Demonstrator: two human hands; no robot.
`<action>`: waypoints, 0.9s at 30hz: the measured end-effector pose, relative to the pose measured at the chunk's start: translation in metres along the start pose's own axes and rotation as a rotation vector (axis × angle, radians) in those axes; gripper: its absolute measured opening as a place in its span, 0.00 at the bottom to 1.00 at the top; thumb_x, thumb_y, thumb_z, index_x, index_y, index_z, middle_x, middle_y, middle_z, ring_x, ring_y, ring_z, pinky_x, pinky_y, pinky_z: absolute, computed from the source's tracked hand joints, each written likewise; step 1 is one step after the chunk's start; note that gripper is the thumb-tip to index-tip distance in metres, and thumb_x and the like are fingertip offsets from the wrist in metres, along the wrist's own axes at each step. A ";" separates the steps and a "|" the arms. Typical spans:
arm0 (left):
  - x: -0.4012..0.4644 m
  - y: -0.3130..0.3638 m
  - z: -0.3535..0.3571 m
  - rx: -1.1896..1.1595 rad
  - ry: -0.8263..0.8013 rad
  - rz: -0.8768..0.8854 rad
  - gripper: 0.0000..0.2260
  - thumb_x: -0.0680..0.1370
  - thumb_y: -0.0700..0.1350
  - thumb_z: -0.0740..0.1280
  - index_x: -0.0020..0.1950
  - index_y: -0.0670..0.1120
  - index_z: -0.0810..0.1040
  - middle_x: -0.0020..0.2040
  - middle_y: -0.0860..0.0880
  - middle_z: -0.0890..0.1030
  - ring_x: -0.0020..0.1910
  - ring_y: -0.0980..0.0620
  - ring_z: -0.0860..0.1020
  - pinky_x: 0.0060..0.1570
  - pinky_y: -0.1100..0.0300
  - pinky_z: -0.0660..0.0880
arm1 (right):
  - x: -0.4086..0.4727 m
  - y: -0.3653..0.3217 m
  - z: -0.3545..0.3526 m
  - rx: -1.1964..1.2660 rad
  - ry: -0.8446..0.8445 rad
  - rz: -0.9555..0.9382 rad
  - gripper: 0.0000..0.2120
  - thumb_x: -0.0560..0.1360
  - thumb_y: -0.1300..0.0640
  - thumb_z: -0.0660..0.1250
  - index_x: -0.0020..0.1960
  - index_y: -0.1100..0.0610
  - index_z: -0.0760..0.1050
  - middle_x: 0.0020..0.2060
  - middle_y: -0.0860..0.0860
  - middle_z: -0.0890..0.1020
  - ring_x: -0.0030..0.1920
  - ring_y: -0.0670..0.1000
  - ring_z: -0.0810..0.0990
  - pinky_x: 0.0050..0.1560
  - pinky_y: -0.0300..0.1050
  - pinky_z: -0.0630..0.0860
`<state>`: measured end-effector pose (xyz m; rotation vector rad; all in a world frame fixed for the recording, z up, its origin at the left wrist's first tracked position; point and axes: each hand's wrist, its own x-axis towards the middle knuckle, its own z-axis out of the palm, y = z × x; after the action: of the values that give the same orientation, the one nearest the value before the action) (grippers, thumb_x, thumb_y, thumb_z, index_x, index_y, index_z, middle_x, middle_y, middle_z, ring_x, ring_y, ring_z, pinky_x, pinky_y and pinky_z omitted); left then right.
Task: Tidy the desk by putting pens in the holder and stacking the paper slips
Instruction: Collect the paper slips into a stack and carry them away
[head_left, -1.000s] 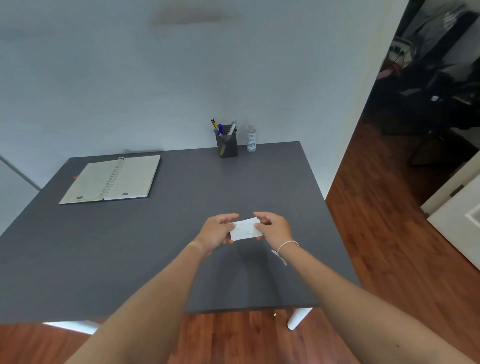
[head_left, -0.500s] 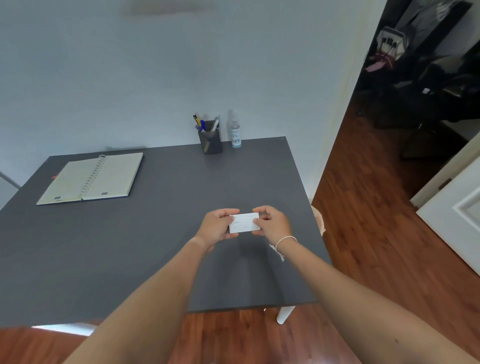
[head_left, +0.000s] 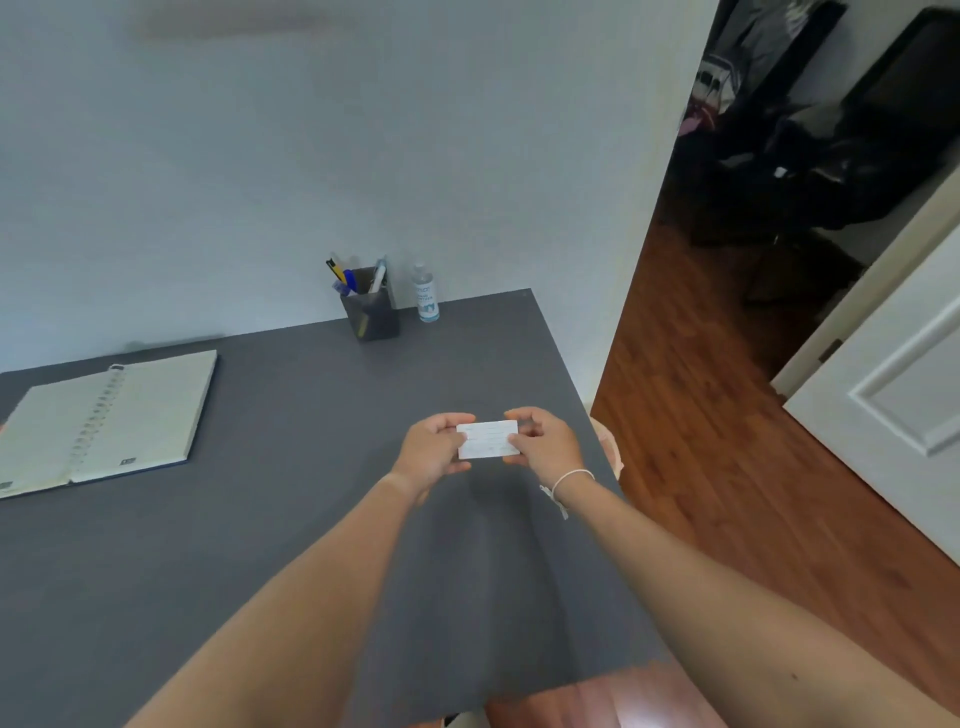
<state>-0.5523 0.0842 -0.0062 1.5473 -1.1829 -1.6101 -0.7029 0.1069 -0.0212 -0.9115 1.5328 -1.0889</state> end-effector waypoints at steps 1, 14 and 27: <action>0.007 0.004 0.000 0.009 -0.015 0.003 0.12 0.77 0.34 0.58 0.55 0.46 0.76 0.53 0.45 0.78 0.49 0.48 0.77 0.46 0.59 0.78 | 0.007 -0.002 0.000 -0.003 0.016 -0.001 0.16 0.73 0.73 0.60 0.52 0.57 0.77 0.51 0.63 0.79 0.49 0.56 0.79 0.31 0.32 0.79; 0.092 0.035 0.040 -0.003 -0.134 -0.045 0.11 0.77 0.34 0.58 0.55 0.44 0.76 0.55 0.41 0.78 0.53 0.45 0.78 0.49 0.57 0.79 | 0.076 -0.012 -0.035 0.050 0.154 0.054 0.15 0.74 0.73 0.60 0.55 0.60 0.76 0.39 0.49 0.76 0.49 0.54 0.78 0.38 0.36 0.81; 0.160 0.046 0.114 0.079 -0.028 -0.039 0.14 0.77 0.36 0.59 0.62 0.41 0.75 0.56 0.43 0.78 0.54 0.48 0.77 0.48 0.61 0.78 | 0.165 0.002 -0.105 -0.035 0.127 0.160 0.16 0.71 0.73 0.60 0.55 0.62 0.77 0.36 0.51 0.72 0.36 0.47 0.75 0.29 0.27 0.75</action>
<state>-0.6930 -0.0553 -0.0440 1.6110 -1.2521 -1.6321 -0.8400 -0.0259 -0.0623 -0.7408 1.7030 -1.0232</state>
